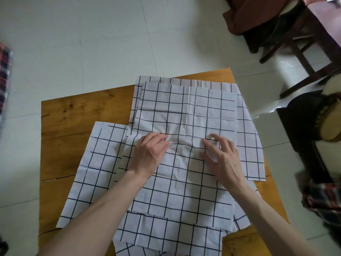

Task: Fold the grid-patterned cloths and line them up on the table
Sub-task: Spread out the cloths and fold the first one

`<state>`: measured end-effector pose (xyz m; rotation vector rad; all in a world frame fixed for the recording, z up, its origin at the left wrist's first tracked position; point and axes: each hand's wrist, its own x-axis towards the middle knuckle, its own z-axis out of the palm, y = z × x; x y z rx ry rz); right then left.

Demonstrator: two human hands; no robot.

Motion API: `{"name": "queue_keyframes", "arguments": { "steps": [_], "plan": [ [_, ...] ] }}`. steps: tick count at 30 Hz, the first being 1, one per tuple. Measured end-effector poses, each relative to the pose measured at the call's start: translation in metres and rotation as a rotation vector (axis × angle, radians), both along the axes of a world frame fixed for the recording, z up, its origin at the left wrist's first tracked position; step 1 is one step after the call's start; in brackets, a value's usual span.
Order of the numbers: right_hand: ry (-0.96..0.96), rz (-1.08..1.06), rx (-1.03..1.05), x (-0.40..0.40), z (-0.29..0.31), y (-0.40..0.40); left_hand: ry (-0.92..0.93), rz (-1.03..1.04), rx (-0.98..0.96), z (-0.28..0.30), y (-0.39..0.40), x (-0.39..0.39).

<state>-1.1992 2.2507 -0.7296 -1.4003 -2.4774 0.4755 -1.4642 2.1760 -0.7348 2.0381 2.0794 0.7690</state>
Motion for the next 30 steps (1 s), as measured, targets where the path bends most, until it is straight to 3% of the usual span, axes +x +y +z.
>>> {"name": "queue_keyframes", "arguments": {
  "steps": [13,19,25,30],
  "plan": [
    [0.089,0.054,0.179,-0.001,0.015,0.003,0.012,-0.131,-0.015,0.026,-0.008,-0.015],
    [0.055,0.227,0.183,0.010,0.040,0.021,0.063,-0.196,0.004,0.054,0.001,-0.031],
    [-0.012,0.257,0.253,0.005,0.070,0.051,0.143,-0.141,-0.125,0.078,0.017,-0.050],
    [0.027,0.206,0.360,-0.011,0.119,0.076,0.117,-0.086,-0.081,0.114,0.041,-0.068]
  ]
}}
